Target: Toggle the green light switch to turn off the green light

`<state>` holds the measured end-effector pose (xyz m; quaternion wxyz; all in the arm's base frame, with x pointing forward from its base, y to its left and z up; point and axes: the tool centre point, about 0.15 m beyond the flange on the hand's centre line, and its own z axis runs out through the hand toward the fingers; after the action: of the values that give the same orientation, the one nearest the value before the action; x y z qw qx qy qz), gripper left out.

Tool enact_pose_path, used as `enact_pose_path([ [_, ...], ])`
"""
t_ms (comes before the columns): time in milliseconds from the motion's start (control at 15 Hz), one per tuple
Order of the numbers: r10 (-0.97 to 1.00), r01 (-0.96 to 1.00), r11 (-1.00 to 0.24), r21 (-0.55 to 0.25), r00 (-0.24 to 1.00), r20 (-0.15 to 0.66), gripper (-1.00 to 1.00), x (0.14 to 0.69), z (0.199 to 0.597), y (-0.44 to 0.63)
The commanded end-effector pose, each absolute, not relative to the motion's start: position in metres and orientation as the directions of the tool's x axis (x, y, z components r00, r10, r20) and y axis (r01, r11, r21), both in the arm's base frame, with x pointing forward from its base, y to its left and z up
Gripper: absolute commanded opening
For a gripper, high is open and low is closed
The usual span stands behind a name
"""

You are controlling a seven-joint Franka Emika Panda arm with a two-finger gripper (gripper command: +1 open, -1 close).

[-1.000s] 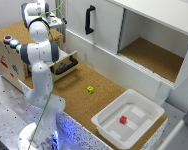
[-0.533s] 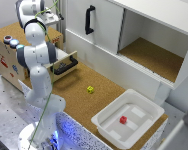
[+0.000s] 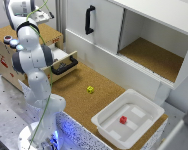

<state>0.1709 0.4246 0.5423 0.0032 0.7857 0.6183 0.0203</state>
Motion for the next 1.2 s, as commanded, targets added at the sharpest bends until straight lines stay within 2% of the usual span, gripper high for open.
enact_pose_path([
  [0,0.962,0.966,-0.252,0.055,0.245,0.118,-1.0,0.127,0.519,0.429],
  [400,0.972,0.974,-0.216,0.068,0.207,0.112,-1.0,0.139,0.51,0.446],
  [1133,0.952,0.953,-0.301,0.018,0.299,0.068,-1.0,0.168,0.466,0.445],
])
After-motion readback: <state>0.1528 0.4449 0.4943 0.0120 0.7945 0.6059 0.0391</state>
